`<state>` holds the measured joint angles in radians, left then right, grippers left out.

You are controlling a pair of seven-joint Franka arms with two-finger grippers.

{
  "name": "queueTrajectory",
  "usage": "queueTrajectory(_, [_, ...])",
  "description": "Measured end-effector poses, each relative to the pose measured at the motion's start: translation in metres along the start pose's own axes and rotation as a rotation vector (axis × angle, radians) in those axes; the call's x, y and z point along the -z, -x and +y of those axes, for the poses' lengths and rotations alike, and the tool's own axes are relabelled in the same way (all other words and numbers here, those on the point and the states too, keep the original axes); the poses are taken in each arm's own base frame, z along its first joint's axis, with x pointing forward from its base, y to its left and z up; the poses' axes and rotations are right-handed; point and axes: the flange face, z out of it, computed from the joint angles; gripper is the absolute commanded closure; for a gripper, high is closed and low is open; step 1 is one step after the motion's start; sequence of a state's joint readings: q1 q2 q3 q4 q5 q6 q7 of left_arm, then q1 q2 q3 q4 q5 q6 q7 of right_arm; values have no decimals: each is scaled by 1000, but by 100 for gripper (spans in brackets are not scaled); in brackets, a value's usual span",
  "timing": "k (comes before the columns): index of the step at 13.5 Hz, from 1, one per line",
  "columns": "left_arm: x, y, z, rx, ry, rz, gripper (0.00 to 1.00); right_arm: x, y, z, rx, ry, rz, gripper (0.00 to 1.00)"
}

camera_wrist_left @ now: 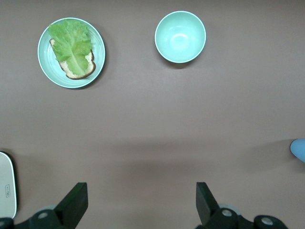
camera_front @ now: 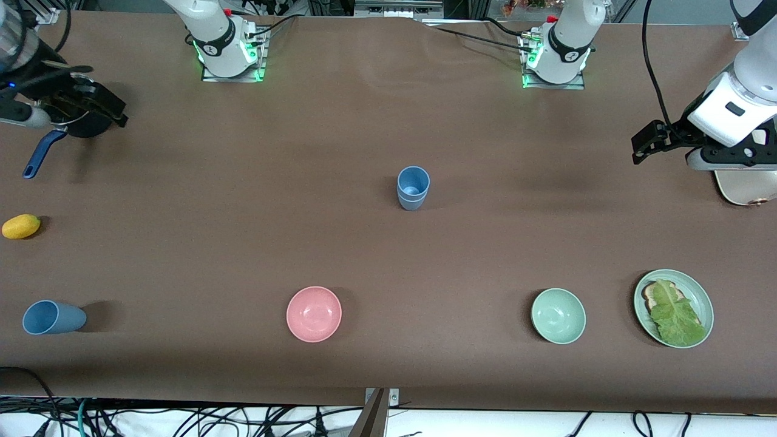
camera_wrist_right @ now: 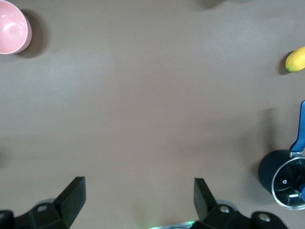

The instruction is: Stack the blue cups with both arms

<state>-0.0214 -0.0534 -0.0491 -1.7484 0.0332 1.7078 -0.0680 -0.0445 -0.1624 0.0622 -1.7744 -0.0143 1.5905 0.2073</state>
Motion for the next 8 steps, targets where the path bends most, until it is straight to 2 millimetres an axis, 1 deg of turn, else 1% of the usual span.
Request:
queueTrajectory(2, [0, 0, 0, 0, 0, -1, 0, -10, -10, 24, -1, -20, -24, 0])
queueTrajectory(3, [0, 0, 0, 0, 0, -1, 0, -15, -14, 28, -3, -23, -33, 0])
queueTrajectory(5, [0, 0, 0, 0, 0, -2, 0, -22, -19, 24, 4, -22, -40, 0])
queueTrajectory(8, [0, 0, 0, -1, 0, -2, 0, -25, -23, 15, 19, -22, -36, 0])
